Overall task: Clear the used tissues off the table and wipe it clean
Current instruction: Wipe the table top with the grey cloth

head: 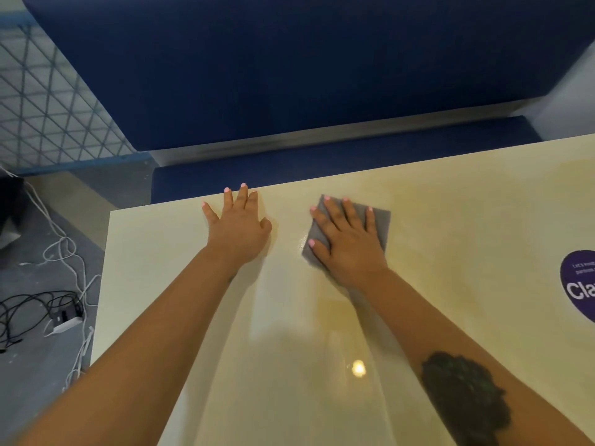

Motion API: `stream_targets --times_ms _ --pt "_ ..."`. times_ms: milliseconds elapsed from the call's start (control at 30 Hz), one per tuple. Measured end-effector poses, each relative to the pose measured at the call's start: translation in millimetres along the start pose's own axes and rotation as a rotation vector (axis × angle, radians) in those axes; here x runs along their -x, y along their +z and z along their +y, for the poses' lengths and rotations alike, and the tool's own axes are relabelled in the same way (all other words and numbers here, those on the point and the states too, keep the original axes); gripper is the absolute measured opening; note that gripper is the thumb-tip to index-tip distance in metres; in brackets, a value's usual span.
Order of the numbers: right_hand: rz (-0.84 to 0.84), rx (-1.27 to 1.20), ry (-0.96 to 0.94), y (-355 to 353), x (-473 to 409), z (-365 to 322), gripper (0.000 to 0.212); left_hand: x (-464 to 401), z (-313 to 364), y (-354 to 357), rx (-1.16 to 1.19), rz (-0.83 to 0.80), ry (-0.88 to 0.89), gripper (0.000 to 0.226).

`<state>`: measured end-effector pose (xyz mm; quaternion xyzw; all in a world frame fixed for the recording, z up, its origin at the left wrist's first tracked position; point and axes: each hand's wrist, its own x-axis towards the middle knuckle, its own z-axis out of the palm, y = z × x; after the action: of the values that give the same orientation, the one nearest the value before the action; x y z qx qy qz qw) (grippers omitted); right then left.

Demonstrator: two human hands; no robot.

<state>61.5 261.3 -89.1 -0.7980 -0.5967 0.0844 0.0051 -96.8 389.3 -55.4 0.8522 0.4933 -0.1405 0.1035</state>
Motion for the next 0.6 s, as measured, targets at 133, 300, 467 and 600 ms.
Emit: stream_targets --times_ms 133,300,467,600 --pt "-0.024 0.009 -0.080 6 15 -36 0.062 18 -2 7 0.008 0.000 -0.011 0.060" --pt "-0.011 -0.047 -0.215 12 73 -10 0.064 36 -12 19 0.050 0.024 -0.050 0.060" --pt "-0.003 -0.026 0.009 8 50 0 0.070 56 -18 28 0.074 0.032 -0.084 0.061" --pt "-0.013 -0.003 -0.069 14 64 -37 0.069 70 -9 36 0.081 0.032 -0.065 0.065"
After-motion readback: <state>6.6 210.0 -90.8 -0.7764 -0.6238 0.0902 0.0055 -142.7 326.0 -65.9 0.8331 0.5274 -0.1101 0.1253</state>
